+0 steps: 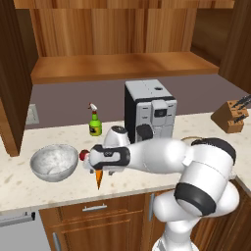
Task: Pick both bowls and place them on the counter. Then place the cheese in one bowl and place the tomato in the other bowl.
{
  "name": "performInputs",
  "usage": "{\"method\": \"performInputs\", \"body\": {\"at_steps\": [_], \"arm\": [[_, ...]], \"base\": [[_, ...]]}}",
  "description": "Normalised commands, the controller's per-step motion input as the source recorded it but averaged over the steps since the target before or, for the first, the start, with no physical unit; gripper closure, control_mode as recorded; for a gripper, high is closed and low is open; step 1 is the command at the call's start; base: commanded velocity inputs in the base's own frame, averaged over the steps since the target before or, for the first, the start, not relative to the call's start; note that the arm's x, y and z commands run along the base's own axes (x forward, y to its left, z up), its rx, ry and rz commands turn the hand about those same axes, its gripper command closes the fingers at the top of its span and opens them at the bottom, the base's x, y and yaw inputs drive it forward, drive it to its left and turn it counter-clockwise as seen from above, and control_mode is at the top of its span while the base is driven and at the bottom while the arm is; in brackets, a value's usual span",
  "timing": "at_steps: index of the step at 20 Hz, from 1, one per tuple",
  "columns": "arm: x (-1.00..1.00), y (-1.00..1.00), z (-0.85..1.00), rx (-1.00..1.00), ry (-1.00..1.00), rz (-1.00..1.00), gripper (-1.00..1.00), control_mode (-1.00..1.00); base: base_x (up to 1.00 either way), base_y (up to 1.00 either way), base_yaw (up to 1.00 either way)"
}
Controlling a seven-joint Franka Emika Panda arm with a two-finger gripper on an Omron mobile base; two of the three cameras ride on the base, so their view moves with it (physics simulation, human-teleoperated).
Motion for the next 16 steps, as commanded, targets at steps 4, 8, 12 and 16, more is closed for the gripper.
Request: {"method": "performInputs", "body": {"at_steps": [4,8,12,16], "arm": [[0.16,0.11,-0.13,0.0,0.0,-0.07,-1.0,-1.0],[0.17,0.1,-0.13,0.0,0.0,-0.04,-1.0,-1.0],[0.12,0.01,-0.15,0.0,0.0,-0.01,-1.0,-1.0],[0.06,0.02,-0.14,0.0,0.0,0.0,1.0,-1.0]], "base": [[0.0,0.0,0.0],[0.0,0.0,0.0],[0.0,0.0,0.0],[0.0,0.0,0.0]]}}
